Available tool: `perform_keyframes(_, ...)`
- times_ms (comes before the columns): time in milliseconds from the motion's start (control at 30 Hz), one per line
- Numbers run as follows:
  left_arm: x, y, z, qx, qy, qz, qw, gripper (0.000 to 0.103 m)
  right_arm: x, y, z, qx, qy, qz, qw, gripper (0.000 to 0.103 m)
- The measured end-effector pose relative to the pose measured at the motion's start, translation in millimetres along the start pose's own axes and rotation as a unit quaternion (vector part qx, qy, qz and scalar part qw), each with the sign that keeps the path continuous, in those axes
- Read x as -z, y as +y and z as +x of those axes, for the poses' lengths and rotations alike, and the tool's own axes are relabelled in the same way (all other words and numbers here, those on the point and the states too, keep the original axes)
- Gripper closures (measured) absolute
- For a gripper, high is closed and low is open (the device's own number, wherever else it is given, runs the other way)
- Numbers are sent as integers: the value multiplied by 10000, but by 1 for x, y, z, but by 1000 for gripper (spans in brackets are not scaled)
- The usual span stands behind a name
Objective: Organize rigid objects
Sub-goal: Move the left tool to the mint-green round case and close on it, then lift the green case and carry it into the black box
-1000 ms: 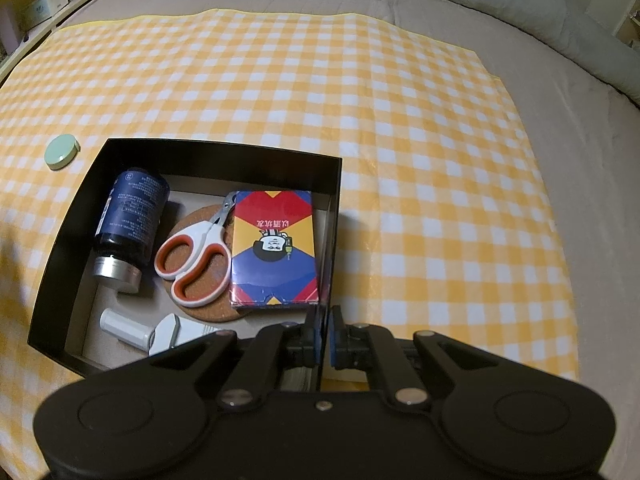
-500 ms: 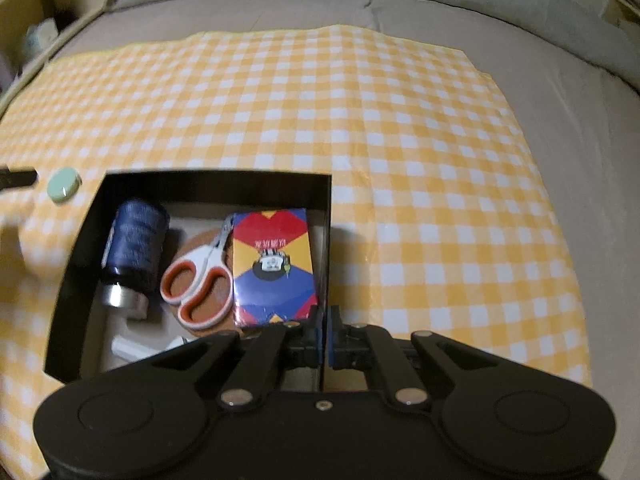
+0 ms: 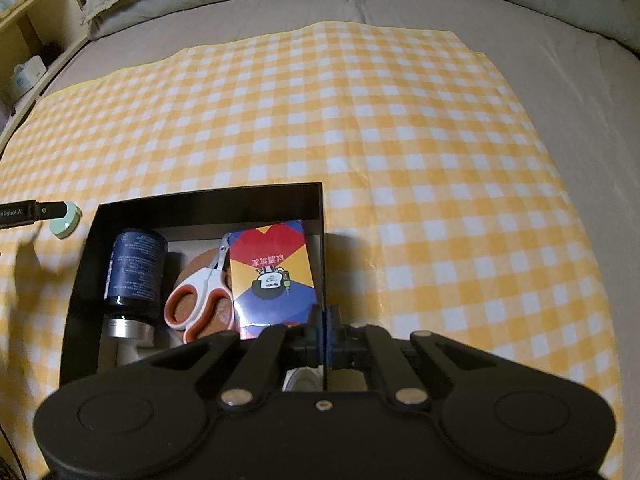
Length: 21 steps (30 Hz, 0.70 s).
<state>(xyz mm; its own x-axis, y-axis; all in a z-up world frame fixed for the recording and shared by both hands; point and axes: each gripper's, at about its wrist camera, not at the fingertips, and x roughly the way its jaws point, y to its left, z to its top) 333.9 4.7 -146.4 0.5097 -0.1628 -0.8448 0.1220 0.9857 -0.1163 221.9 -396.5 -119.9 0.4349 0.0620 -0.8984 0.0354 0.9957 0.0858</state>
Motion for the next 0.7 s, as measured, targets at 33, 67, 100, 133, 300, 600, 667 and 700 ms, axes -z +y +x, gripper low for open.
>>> perform_keyframes(33, -2, -2, 4, -4, 21, 4, 10000, 9, -1, 1, 2, 20, 17, -16, 10000, 101)
perform_keyframes(67, -3, -3, 7, -5, 47, 2, 10000, 9, -1, 3, 4, 40, 32, -26, 10000, 101)
perform_keyframes(100, -4, -5, 10, -12, 70, -3, 10000, 10, 0, 5, 5, 60, 51, -38, 10000, 101)
perform_keyframes(133, -4, -4, 12, -19, 95, -9, 10000, 11, 0, 6, 7, 77, 70, -49, 9999, 101)
perform_keyframes(300, -7, -6, 30, 44, 187, 0, 9998, 16, 3, 11, 13, 139, 156, -123, 9997, 101)
perform_keyframes(600, -17, -26, 50, -40, 198, 484, 9986, 45, 3, 13, 17, 175, 189, -173, 9995, 101)
perform_keyframes(667, -19, -31, 54, -29, 221, 596, 9980, 45, 3, 13, 17, 175, 190, -173, 9995, 101)
perform_keyframes(700, -18, -34, 56, -33, 233, 684, 9974, 45, 3, 13, 16, 176, 189, -175, 9995, 101)
